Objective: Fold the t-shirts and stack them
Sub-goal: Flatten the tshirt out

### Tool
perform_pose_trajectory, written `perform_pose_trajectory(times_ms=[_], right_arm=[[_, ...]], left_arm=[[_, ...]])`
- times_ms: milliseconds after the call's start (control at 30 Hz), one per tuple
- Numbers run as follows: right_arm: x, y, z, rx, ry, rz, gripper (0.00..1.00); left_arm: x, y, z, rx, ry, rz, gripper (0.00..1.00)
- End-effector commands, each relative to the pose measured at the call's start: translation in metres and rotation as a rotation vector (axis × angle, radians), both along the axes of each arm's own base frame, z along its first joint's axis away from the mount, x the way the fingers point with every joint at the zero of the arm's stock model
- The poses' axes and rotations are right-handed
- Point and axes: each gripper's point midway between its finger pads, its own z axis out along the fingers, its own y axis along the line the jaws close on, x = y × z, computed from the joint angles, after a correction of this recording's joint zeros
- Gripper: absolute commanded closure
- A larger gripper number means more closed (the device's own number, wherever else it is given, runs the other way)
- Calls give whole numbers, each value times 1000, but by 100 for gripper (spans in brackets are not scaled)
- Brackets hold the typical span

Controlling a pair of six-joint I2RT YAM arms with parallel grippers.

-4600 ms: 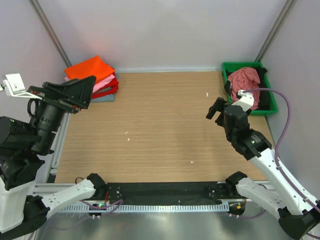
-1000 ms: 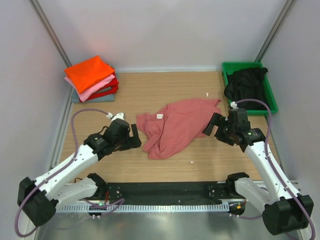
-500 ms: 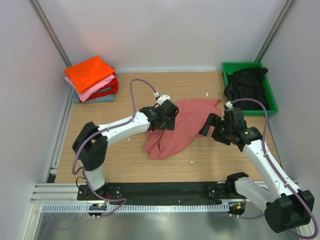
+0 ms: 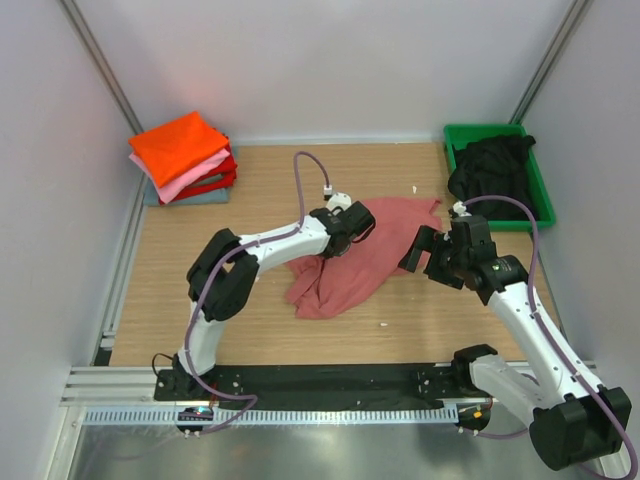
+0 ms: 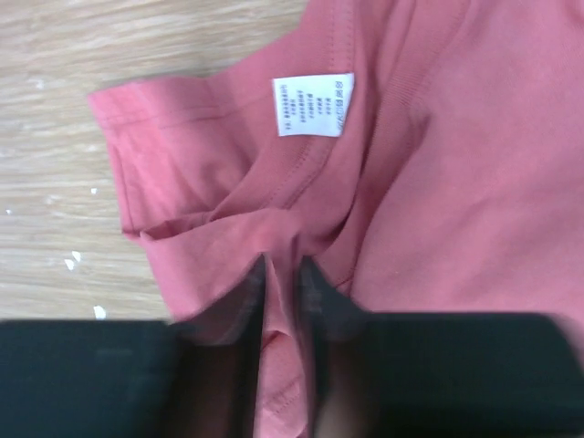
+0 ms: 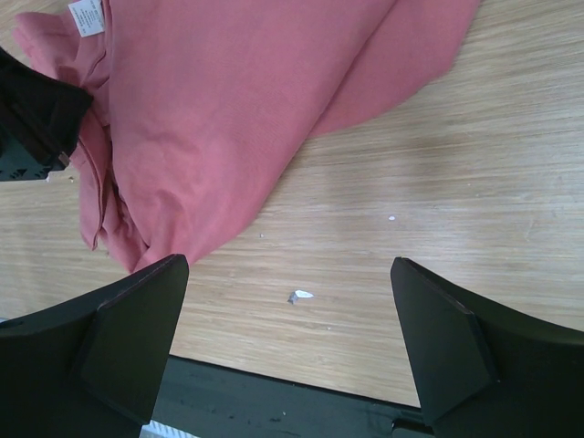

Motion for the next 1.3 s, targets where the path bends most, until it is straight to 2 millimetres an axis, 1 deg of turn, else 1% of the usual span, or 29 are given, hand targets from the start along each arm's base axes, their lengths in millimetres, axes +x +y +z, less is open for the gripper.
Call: perform_pose_trajectory(times_ms=[0,67,100,133,200,233,333,367,400,467,500,533,567,600,667,700,733,767,800,833,867,933,967,1033,1067,1167,1200,1233,1267], right_arm=[[4,2,15,3,-58,21,0],[5,2,14,3,-56,19,0],[5,2,14,5,-55,17,0],[5,3,13,6,-54,18,0],[6,3,12,7,-53,15,0],[6,3,12,5,-52,14,0],[8,2,14,6,-54,6,0],[9,2,18,4,-61,4,0],[9,1,20,2,-66,1,0],[11,-2,28,-10,-81,-15,0],[11,-3,33,-9,-93,-19,0],[12,-4,37,-8,-101,-27,0],[13,-5,44,-9,-116,-39,0],[13,-6,49,-6,-129,-47,0],[14,-7,56,7,-147,-65,0],[14,-7,59,10,-157,-72,0],[12,-7,60,20,-163,-80,0],[12,-7,60,23,-165,-84,0],[11,-7,60,27,-166,-85,0],[11,-7,58,30,-161,-87,0],[10,-6,52,33,-147,-89,0],[10,-2,47,50,-132,-76,0],[11,1,43,59,-123,-69,0],[10,12,42,92,-119,-23,0],[13,18,45,106,-132,-4,0],[14,43,57,119,-149,94,0],[14,50,62,114,-159,124,0],[7,65,66,111,-162,181,0],[10,68,76,92,-181,181,0]], left_arm=[[8,10,30,43,-86,31,88],[7,14,43,36,-109,37,100],[6,17,47,39,-114,33,100],[4,17,62,15,-135,30,100],[0,22,76,5,-153,21,100],[-2,23,98,-30,-184,7,100],[-10,25,135,-103,-226,-55,100],[-16,31,172,-174,-283,-70,100],[-20,29,193,-224,-307,-110,100],[-30,36,247,-300,-400,-184,100],[-44,45,294,-411,-485,-216,100],[-53,50,319,-465,-529,-249,100],[-61,57,338,-485,-568,-288,100],[-79,76,371,-556,-644,-302,100],[-98,91,382,-592,-673,-350,100],[-114,111,394,-633,-715,-348,100],[-119,116,372,-616,-686,-350,100],[-124,125,364,-622,-685,-332,100],[-138,145,359,-676,-701,-290,100],[-142,152,345,-682,-689,-265,100],[-142,151,305,-645,-624,-252,100],[-155,163,282,-695,-602,-212,100],[-158,159,251,-675,-539,-226,100],[-166,151,233,-713,-486,-251,100],[-173,138,224,-746,-442,-306,100],[-178,111,213,-762,-362,-415,100],[-186,97,211,-788,-308,-490,100],[-191,87,210,-794,-276,-545,100],[-194,79,209,-802,-245,-580,100]])
